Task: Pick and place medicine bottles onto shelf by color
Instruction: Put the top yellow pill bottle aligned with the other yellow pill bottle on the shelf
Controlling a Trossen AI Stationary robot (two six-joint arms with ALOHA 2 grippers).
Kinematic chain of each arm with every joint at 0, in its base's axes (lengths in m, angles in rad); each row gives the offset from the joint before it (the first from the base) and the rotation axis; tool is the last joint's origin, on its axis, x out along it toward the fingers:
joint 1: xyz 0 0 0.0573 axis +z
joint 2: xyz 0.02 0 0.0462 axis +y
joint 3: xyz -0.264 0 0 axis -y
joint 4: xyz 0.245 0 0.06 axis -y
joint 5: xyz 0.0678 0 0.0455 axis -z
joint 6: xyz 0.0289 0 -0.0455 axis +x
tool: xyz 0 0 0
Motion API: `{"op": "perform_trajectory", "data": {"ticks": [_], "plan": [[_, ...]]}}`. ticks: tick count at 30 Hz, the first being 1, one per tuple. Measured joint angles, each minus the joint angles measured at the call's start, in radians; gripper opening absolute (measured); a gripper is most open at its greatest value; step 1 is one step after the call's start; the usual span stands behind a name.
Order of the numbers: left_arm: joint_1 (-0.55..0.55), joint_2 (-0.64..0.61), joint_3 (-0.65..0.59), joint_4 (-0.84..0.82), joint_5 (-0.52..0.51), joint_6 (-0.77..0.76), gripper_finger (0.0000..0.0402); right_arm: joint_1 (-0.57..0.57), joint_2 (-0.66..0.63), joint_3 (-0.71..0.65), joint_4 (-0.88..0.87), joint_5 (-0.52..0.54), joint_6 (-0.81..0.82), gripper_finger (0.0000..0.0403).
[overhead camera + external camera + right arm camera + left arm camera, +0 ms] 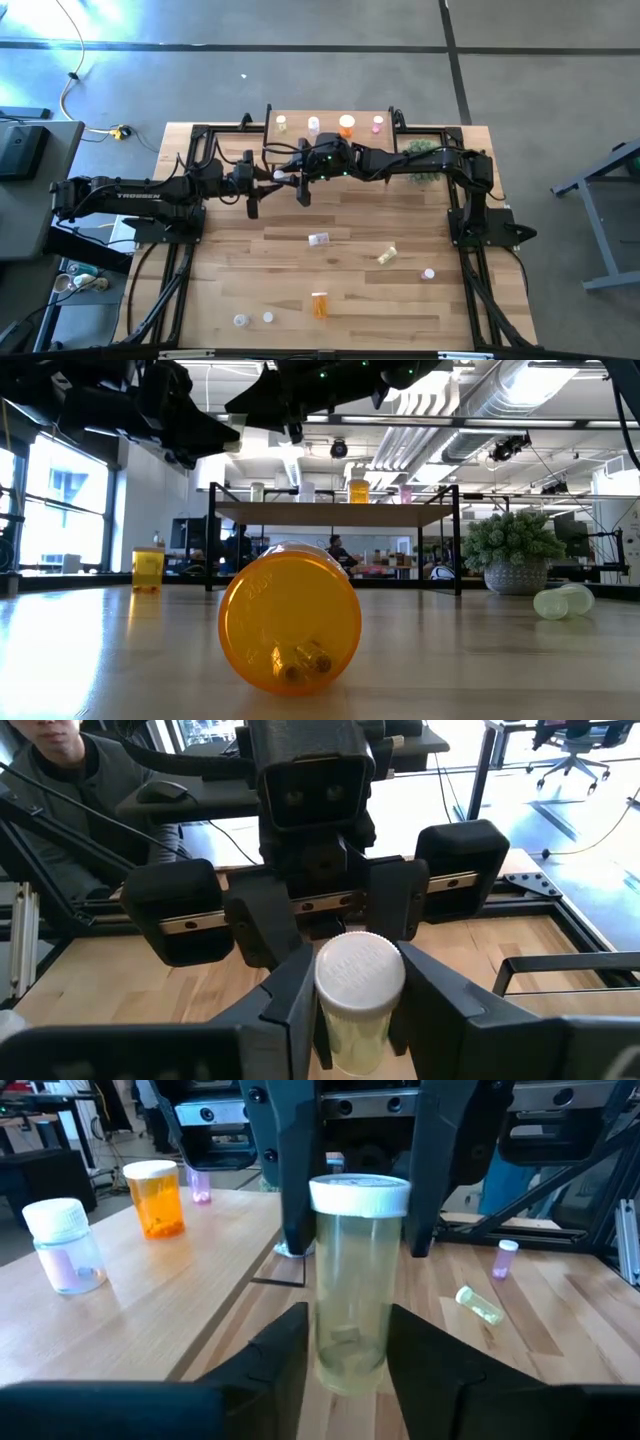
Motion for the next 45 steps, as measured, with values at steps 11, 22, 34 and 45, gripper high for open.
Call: {"op": "perform_trajectory", "data": {"ticks": [11,22,34,45], "plan": [[0.0,-0.014,0.0,-0.029,-0.004,-0.034,0.0222,0.0,0.0,0.0,-0.011,0.001,0.026,0.0104],[0.034,-0.158,0.001,-0.151,-0.092,0.062,0.0245,-0.041,-0.047,0.004,-0.018,0.045,0.003,0.0104],[0.192,-0.215,0.001,-0.303,-0.041,0.061,0.0246,-0.128,-0.044,0.157,-0.005,0.126,-0.08,0.0104],[0.225,-0.214,0.001,-0.311,0.059,0.054,0.0246,-0.167,0.094,0.16,0.085,0.163,0.013,0.0104]]}}
